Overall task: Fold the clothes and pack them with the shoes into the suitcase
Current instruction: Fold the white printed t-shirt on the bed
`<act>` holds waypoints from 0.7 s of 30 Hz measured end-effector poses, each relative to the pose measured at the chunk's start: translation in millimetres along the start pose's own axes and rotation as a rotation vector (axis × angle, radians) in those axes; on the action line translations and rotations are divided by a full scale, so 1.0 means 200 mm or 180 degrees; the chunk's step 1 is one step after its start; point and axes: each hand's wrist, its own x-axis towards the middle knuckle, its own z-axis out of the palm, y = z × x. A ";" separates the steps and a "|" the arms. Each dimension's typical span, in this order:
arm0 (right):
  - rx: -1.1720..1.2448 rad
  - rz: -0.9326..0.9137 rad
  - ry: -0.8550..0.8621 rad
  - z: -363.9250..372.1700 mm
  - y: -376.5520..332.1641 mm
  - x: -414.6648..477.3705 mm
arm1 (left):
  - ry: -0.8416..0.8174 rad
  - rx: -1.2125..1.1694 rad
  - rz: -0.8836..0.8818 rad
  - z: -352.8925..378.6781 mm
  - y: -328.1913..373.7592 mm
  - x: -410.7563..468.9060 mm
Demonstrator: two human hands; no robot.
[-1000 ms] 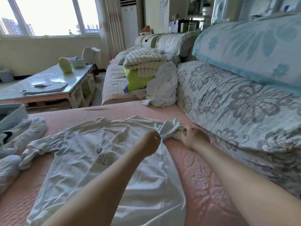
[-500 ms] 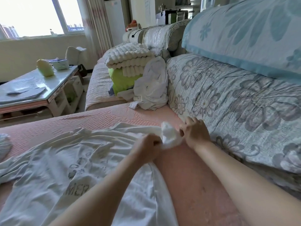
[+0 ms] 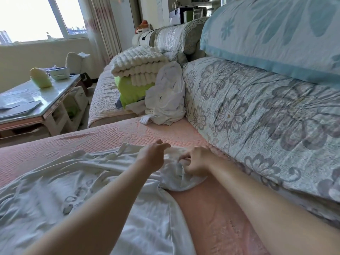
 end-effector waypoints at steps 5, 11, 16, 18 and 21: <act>0.0211 0.0339 -0.0329 -0.16 0.05 0.00 | -0.0091 -0.0149 -0.0016 0.06 -0.05 0.10; -0.1145 0.1199 -0.0922 -0.32 -0.02 -0.05 | 0.0111 -0.0275 -0.0039 0.10 -0.05 0.12; -0.0742 0.0511 0.0433 -0.10 -0.08 0.13 | 0.0339 -0.0097 -0.0254 0.10 -0.15 0.12; -0.1045 0.0547 0.0218 0.03 -0.05 0.20 | 0.0286 0.0242 -0.0292 0.08 -0.19 0.13; -0.0882 0.0543 0.0651 0.12 0.01 0.26 | 0.0643 0.0178 -0.0265 0.06 -0.22 0.16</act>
